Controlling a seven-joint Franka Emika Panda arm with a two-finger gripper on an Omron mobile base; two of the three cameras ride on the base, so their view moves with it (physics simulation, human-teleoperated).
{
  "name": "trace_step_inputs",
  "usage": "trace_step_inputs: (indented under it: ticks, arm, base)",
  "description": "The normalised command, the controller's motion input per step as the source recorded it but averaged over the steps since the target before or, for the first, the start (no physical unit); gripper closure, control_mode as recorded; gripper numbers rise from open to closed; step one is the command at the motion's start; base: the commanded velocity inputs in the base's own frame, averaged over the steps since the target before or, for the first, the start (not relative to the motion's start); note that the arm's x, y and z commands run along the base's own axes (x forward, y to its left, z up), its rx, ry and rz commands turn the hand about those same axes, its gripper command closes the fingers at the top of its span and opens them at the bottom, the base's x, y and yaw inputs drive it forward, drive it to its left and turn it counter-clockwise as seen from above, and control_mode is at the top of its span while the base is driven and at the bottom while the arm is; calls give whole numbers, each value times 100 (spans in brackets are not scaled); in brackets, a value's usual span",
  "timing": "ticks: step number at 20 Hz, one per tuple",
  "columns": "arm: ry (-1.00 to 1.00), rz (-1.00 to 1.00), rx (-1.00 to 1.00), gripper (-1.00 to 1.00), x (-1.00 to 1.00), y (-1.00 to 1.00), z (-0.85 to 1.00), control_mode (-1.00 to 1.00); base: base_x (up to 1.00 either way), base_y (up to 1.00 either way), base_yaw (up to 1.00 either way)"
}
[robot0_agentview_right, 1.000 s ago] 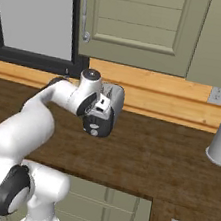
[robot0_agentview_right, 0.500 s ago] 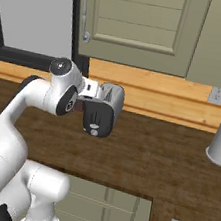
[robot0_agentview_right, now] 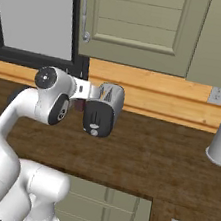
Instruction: Start the toaster. Once the lever pops up, take the bread to the plate on the dining counter.
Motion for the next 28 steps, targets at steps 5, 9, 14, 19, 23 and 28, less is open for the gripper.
trace_step_inputs:
  ticks: [5, 9, 14, 19, 23, 28]
  arm:
    - [0, 0, 13, -100, 0, 11, 23, -100]
    - [0, 0, 13, -100, 0, 6, 2, -100]
    - [0, 0, 0, -100, 0, 0, 0, -100]
    - [0, 0, 0, -100, 0, 0, 0, -100]
    - [0, 0, 0, -100, 0, 0, 0, -100]
    - [0, 0, 0, -100, 0, 0, 0, -100]
  base:
    - [0, 0, 0]
    - [0, 0, 0]
    - [0, 0, 0]
    - [0, 0, 0]
    - [0, 0, 0]
    - [0, 0, 0]
